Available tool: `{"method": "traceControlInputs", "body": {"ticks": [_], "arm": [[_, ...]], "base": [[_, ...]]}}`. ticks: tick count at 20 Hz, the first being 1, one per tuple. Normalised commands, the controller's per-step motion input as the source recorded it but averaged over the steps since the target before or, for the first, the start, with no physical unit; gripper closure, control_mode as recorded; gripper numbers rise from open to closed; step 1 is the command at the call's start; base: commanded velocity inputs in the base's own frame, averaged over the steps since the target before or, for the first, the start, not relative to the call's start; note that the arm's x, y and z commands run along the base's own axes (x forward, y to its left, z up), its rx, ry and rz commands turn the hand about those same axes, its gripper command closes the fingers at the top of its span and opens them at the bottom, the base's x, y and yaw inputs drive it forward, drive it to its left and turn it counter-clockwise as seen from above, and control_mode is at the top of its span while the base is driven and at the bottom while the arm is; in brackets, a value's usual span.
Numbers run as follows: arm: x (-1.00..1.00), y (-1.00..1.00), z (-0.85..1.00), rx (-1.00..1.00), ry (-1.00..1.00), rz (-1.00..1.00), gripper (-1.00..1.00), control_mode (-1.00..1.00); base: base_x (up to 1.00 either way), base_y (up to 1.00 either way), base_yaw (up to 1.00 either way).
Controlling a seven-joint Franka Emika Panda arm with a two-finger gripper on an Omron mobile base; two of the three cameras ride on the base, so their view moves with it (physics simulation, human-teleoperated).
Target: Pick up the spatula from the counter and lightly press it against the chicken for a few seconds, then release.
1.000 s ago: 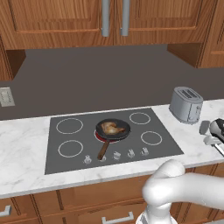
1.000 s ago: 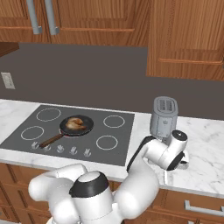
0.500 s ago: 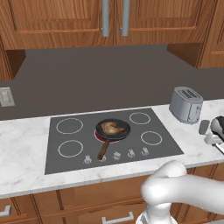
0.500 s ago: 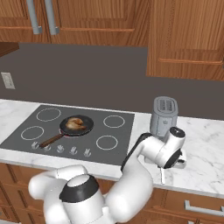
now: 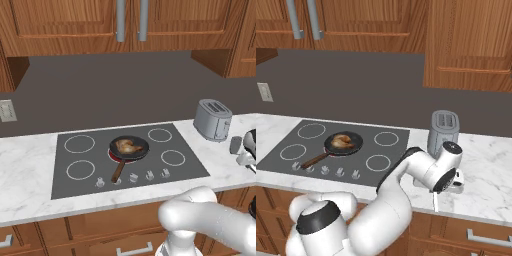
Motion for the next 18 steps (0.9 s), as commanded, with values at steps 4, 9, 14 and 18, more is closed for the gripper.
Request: {"method": "traceControlInputs", "body": {"ticks": [4,9,14,18], "arm": [[-0.37,0.4,0.33,-0.04,0.0,0.02,1.0,-1.0],[-0.22,0.62,0.33,-0.03,-0.05,0.06,1.0,-1.0],[-0.18,0.52,0.25,0.0,-0.14,0.08,1.0,-1.0],[-0.15,0.41,0.27,-0.01,-0.16,0.09,1.0,-1.0]], "base": [[0.0,0.0,0.0],[0.0,0.0,0.0],[0.0,0.0,0.0],[0.0,0.0,0.0]]}}
